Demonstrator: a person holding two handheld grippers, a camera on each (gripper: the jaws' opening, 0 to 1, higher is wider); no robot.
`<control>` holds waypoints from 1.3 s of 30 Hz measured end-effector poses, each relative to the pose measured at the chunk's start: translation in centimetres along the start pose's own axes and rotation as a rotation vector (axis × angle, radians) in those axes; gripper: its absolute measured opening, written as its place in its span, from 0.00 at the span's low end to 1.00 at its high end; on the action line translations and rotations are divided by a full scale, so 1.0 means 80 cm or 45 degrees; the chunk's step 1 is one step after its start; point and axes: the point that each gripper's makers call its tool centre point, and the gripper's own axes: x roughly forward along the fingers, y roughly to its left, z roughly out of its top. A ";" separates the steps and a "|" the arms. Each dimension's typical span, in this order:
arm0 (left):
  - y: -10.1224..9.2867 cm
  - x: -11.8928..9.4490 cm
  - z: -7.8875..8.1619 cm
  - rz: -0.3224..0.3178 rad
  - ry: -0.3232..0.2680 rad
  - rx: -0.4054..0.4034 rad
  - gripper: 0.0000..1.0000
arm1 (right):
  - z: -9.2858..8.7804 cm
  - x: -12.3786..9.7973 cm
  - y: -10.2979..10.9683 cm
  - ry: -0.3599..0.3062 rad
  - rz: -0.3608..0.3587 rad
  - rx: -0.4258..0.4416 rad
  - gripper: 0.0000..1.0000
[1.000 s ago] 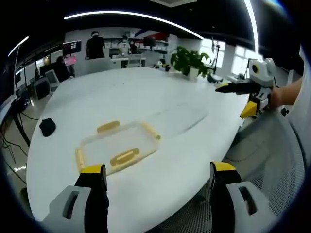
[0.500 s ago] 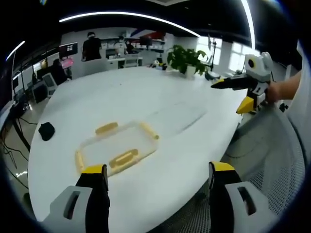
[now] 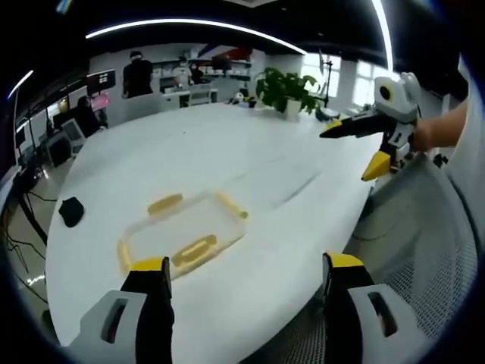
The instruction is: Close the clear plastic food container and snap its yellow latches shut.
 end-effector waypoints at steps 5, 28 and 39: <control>0.007 0.001 0.001 0.003 0.011 0.015 0.79 | 0.004 0.004 -0.006 0.006 0.003 -0.014 0.75; 0.036 0.009 -0.005 -0.022 0.072 0.091 0.77 | 0.029 0.052 0.000 0.057 0.085 -0.099 0.64; 0.050 0.010 -0.001 -0.037 0.082 0.128 0.76 | 0.030 0.071 0.004 0.091 0.136 -0.154 0.63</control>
